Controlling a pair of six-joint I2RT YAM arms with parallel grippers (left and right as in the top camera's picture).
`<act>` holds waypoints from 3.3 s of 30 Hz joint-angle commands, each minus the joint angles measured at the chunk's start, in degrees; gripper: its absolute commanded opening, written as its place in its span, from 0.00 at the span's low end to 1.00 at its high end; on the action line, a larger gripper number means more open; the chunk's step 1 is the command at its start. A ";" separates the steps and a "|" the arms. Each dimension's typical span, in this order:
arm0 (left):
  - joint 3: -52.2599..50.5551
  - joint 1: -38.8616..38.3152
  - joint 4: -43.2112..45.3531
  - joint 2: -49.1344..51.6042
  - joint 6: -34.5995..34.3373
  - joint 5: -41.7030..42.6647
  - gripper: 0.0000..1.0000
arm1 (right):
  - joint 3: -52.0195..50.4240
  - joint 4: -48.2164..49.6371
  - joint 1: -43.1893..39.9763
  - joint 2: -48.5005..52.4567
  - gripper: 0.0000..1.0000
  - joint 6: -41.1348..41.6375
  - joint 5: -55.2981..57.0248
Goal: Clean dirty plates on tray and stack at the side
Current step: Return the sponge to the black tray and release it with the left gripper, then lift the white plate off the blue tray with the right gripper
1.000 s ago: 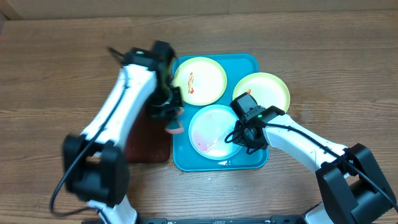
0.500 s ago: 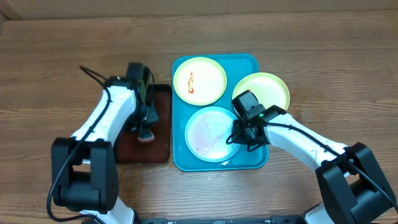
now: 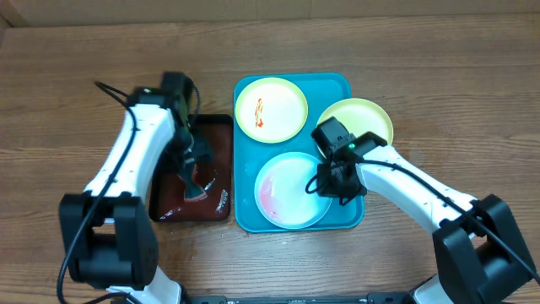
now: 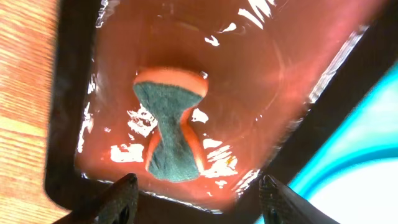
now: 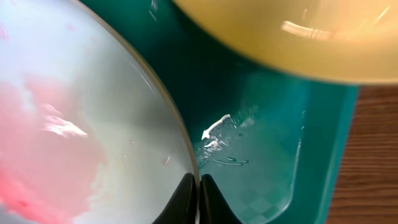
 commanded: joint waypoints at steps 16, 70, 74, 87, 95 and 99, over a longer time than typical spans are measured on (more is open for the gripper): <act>20.83 18.03 -12.31 -14.40 10.05 15.08 0.87 | 22.45 8.50 15.78 -1.20 0.04 -11.32 12.24; 20.83 18.01 -14.12 -14.40 10.08 10.86 1.00 | 22.45 21.16 39.82 6.91 0.04 -14.16 69.61; 20.83 18.01 -14.10 -14.40 10.05 10.86 1.00 | 22.45 21.14 39.82 6.91 0.04 -14.16 69.66; 20.83 18.01 -14.12 -14.40 10.05 10.86 1.00 | 22.45 21.16 39.82 6.91 0.04 -14.14 71.93; 20.83 18.01 -14.12 -14.40 10.05 10.86 1.00 | 22.45 21.07 39.82 6.91 0.04 -14.16 71.95; 20.83 18.01 -14.12 -14.40 10.08 10.86 1.00 | 22.45 21.09 39.82 6.91 0.04 -13.86 71.89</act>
